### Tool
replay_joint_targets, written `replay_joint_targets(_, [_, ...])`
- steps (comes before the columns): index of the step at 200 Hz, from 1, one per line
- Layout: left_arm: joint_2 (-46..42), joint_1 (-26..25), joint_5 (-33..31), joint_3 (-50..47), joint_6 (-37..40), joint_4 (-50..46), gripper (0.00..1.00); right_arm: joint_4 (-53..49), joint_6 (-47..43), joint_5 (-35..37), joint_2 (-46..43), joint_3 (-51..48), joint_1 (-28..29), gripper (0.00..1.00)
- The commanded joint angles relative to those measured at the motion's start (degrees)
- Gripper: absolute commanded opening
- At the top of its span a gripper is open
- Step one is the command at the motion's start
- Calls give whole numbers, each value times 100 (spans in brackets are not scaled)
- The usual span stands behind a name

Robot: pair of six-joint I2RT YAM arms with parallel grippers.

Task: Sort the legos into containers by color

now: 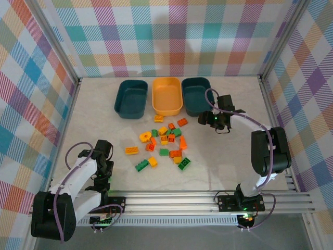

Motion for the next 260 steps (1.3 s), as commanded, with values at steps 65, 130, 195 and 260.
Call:
replay_joint_targets(65, [62,85,-172,-147,11,514,48,65,-133,-91,98,129,58,70])
replay_joint_targets(130, [349,91,-214,329,459,728,32,40,-141,-24,17,106,59,69])
replay_joint_targets(195, [519,77,-351,1458,1231,703,23,70,-124,3,25,103,63,69])
replay_joint_targets(260, [3417,-5,-167,4726,3139,1368,22,101,-116,98,50,84,63,68])
